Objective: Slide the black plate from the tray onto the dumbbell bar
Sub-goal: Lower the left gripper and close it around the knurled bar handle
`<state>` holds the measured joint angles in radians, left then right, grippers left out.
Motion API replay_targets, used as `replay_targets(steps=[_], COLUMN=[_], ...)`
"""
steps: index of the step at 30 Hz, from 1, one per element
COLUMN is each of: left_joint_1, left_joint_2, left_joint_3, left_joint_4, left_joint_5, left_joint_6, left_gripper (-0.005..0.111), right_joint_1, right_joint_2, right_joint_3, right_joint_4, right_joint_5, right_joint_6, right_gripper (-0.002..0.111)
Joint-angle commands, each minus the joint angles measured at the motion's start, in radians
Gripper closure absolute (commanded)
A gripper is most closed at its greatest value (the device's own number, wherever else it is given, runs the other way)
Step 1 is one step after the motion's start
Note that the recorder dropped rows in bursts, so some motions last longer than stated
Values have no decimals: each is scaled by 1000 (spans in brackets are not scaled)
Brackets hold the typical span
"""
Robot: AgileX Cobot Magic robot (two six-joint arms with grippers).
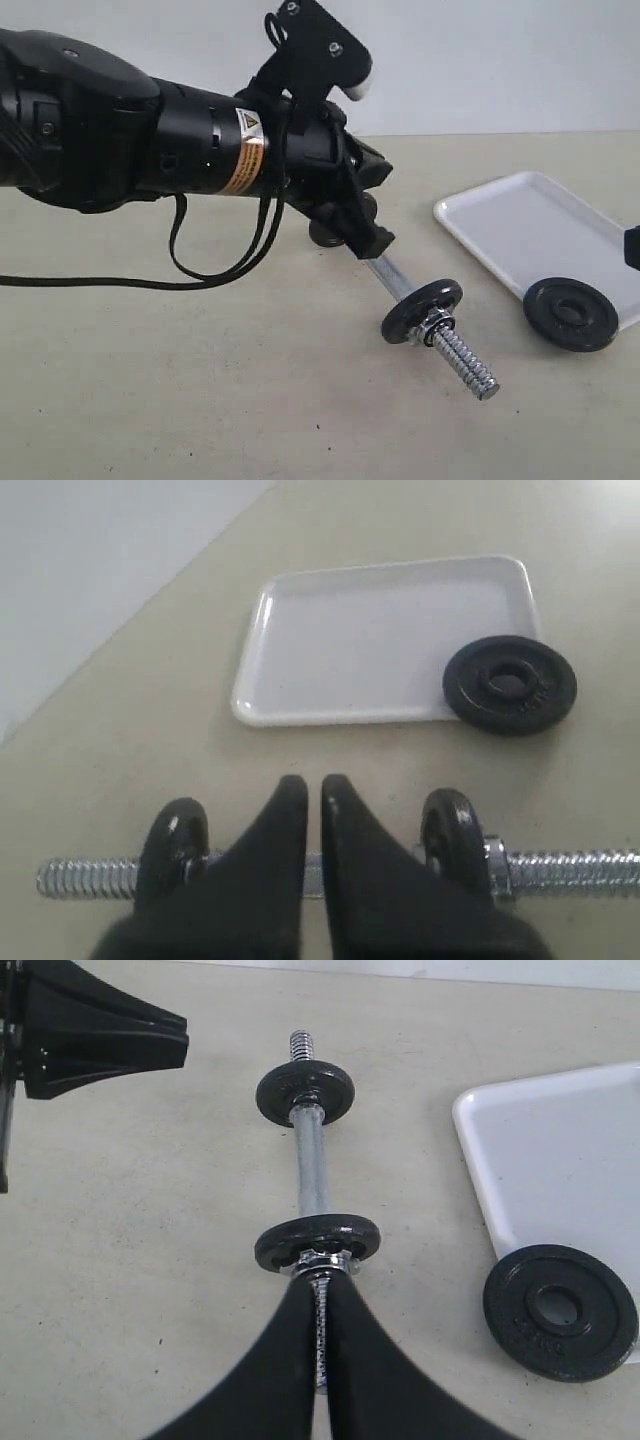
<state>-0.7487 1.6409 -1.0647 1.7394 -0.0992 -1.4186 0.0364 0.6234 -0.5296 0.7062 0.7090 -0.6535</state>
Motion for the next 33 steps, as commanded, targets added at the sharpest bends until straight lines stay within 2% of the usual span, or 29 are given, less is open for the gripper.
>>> replay_targets(steps=[1, 6, 8, 12, 15, 17, 20, 23, 27, 31, 33], left_joint_1=[-5, -5, -5, -5, -5, -5, -4, -4, -5, -5, -5], left_joint_2=[0, 0, 0, 0, 0, 0, 0, 0, 0, 12, 14], left_joint_3=[-6, -6, -6, -6, -6, -6, -6, -6, -6, -6, -6], left_joint_4=[5, 5, 5, -12, -141, -294, -580, -876, -1213, -1545, -1688], left_joint_5=[41, 258, 397, 696, 941, 1081, 1211, 1206, 984, 613, 504], left_joint_6=[122, 407, 513, 591, 589, 564, 530, 530, 578, 933, 1106], left_gripper=[102, 102, 102, 102, 102, 102, 102, 102, 102, 102, 102], right_joint_1=[-1, -1, -1, -1, -1, -1, -1, -1, -1, -1, -1], right_joint_2=[4, 4, 4, 4, 4, 4, 4, 4, 4, 4, 4], right_joint_3=[-8, -8, -8, -8, -8, -8, -8, -8, -8, -8, -8], right_joint_4=[-2, -2, -2, -2, -2, -2, -2, -2, 0, 0, 0], right_joint_5=[-19, -23, -25, -27, -33, -38, -40, -40, -40, -29, -24], right_joint_6=[-11, -11, -11, -11, -11, -11, -11, -11, -9, -6, -6], right_gripper=[109, 109, 109, 109, 109, 109, 109, 109, 109, 109, 109])
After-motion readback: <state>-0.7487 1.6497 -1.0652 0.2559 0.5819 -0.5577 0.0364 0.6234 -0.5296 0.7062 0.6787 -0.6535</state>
